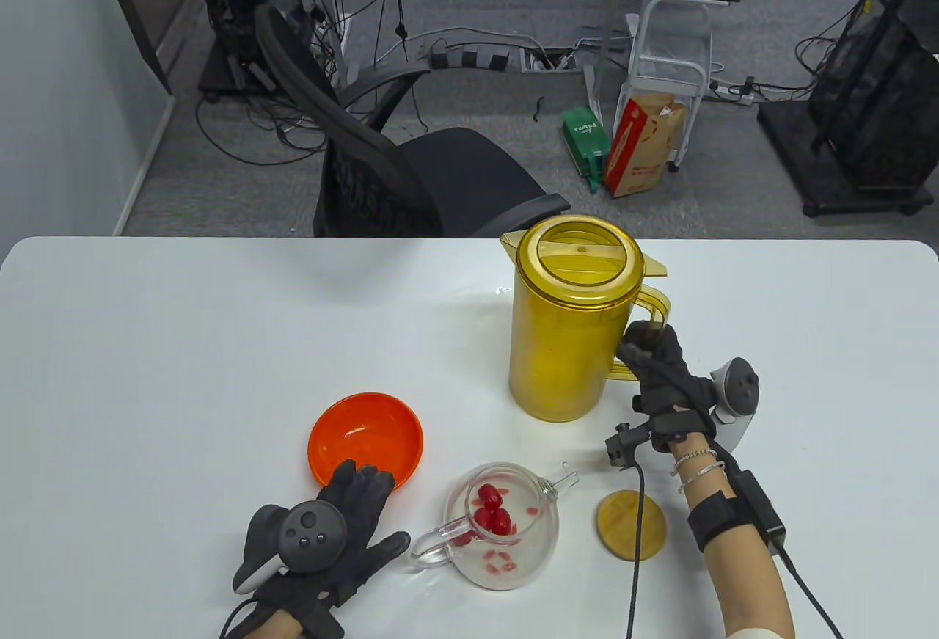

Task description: Make wolfberry and red date tea

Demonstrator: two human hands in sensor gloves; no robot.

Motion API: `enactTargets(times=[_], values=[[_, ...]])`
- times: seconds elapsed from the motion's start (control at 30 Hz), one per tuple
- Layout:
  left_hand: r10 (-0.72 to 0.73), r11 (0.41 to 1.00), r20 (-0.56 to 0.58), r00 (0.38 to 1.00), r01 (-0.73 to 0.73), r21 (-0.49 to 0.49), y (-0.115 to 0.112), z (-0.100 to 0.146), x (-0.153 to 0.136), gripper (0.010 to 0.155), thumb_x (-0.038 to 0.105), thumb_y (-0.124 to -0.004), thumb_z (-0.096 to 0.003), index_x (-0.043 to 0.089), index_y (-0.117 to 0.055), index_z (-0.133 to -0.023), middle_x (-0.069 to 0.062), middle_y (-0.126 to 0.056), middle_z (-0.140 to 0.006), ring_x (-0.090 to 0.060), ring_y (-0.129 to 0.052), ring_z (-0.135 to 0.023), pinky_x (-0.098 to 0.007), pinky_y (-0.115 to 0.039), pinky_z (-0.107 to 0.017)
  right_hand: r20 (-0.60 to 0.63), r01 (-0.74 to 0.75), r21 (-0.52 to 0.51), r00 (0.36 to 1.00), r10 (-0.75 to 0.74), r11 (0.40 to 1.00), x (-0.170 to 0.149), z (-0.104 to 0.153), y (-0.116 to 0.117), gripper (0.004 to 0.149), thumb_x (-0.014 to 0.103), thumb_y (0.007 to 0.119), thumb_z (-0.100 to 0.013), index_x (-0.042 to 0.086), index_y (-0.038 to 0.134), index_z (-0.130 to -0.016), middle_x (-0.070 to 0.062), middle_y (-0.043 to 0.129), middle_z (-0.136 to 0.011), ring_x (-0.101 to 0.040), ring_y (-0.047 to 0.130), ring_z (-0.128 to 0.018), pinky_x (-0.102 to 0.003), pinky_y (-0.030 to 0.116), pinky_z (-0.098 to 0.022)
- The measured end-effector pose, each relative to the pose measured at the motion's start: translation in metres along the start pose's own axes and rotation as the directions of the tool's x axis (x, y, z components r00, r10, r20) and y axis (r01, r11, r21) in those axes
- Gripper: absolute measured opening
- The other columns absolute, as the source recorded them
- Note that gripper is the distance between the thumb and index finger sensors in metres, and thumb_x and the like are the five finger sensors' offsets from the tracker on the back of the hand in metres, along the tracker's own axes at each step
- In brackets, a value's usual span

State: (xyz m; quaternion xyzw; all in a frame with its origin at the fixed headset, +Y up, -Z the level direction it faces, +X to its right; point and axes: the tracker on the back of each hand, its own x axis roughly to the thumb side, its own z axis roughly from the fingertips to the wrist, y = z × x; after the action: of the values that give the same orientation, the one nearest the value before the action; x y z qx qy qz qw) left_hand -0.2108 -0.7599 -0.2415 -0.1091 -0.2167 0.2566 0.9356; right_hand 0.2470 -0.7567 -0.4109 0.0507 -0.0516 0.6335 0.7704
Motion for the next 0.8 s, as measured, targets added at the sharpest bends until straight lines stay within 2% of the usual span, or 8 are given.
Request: enactTargets(times=[0.17,0.27,0.33,0.43,0.57,0.63,0.73,0.8], values=[[-0.005,1.000,0.001,1.000,0.005,-0.006,-0.001,0.000,0.001,0.081,0.061,-0.063,-0.0577,0.011,-0.033,-0.114,-0.025,-0.035,-0.121,-0.049,-0.019,-0.110,-0.063,-0.030,-0.074,-0.010,-0.044,-0.008,0.999,0.044,0.999,0.004,0.003,-0.002,0.046,0.018,0.077,-0.058,0.016,0.058,-0.099,-0.016,0.063,-0.092,-0.036,0.056,-0.085,-0.060,0.036,-0.076],[-0.008,1.000,0.003,1.000,0.008,-0.001,-0.001,0.000,0.001,0.081,0.061,-0.063,-0.0576,0.010,-0.033,-0.114,-0.025,-0.035,-0.121,-0.049,-0.019,-0.110,-0.063,-0.030,-0.074,-0.053,-0.160,-0.012,0.986,0.159,0.987,0.012,0.008,-0.005,0.064,0.022,0.079,-0.057,0.016,0.045,-0.111,-0.023,0.043,-0.108,-0.045,0.037,-0.096,-0.063,0.020,-0.076],[-0.008,1.000,0.004,1.000,0.008,0.002,-0.001,0.000,0.001,0.081,0.061,-0.063,-0.0576,0.011,-0.033,-0.114,-0.025,-0.035,-0.121,-0.049,-0.019,-0.110,-0.063,-0.030,-0.074,-0.068,-0.269,0.012,0.961,0.269,0.963,0.019,0.011,-0.008,0.071,0.023,0.079,-0.057,0.015,0.038,-0.114,-0.022,0.033,-0.114,-0.045,0.027,-0.102,-0.063,0.019,-0.075],[-0.007,1.000,0.008,1.000,0.007,0.002,-0.001,0.000,0.001,0.081,0.061,-0.063,-0.0576,0.011,-0.033,-0.114,-0.025,-0.035,-0.121,-0.048,-0.019,-0.110,-0.063,-0.030,-0.074,-0.101,-0.458,0.053,0.882,0.461,0.887,0.033,0.020,-0.015,0.081,0.027,0.080,-0.057,0.013,0.025,-0.115,-0.020,0.018,-0.119,-0.044,0.012,-0.106,-0.064,0.014,-0.075],[-0.010,1.000,0.012,1.000,0.010,0.002,-0.001,0.000,0.001,0.081,0.061,-0.063,-0.0576,0.010,-0.033,-0.114,-0.025,-0.035,-0.121,-0.049,-0.019,-0.109,-0.063,-0.030,-0.074,-0.150,-0.624,0.113,0.759,0.634,0.774,0.049,0.033,-0.019,0.087,0.031,0.081,-0.057,0.013,0.018,-0.114,-0.018,0.005,-0.119,-0.042,-0.001,-0.105,-0.061,0.009,-0.075],[-0.007,1.000,0.009,1.000,0.007,0.003,-0.001,0.000,0.001,0.081,0.061,-0.063,-0.0576,0.010,-0.033,-0.114,-0.025,-0.035,-0.121,-0.049,-0.019,-0.110,-0.063,-0.030,-0.074,-0.142,-0.731,0.128,0.655,0.742,0.670,0.058,0.044,-0.021,0.089,0.033,0.082,-0.056,0.013,0.017,-0.113,-0.016,0.002,-0.118,-0.040,-0.003,-0.105,-0.061,0.009,-0.075],[-0.013,1.000,0.002,1.000,0.013,0.003,-0.001,0.000,0.000,0.081,0.061,-0.063,-0.0576,0.011,-0.033,-0.114,-0.025,-0.035,-0.121,-0.049,-0.019,-0.109,-0.063,-0.030,-0.074,-0.111,-0.806,0.137,0.565,0.818,0.576,0.066,0.056,-0.021,0.090,0.034,0.082,-0.055,0.014,0.017,-0.113,-0.013,0.000,-0.118,-0.038,-0.006,-0.104,-0.059,0.008,-0.075],[-0.013,1.000,0.001,1.000,0.013,0.003,-0.001,0.000,0.000,0.081,0.061,-0.063,-0.0576,0.010,-0.033,-0.114,-0.025,-0.035,-0.121,-0.049,-0.019,-0.109,-0.063,-0.030,-0.074,-0.085,-0.832,0.154,0.527,0.846,0.533,0.072,0.066,-0.020,0.089,0.035,0.083,-0.055,0.015,0.018,-0.113,-0.012,0.000,-0.118,-0.036,-0.006,-0.104,-0.059,0.008,-0.075]])
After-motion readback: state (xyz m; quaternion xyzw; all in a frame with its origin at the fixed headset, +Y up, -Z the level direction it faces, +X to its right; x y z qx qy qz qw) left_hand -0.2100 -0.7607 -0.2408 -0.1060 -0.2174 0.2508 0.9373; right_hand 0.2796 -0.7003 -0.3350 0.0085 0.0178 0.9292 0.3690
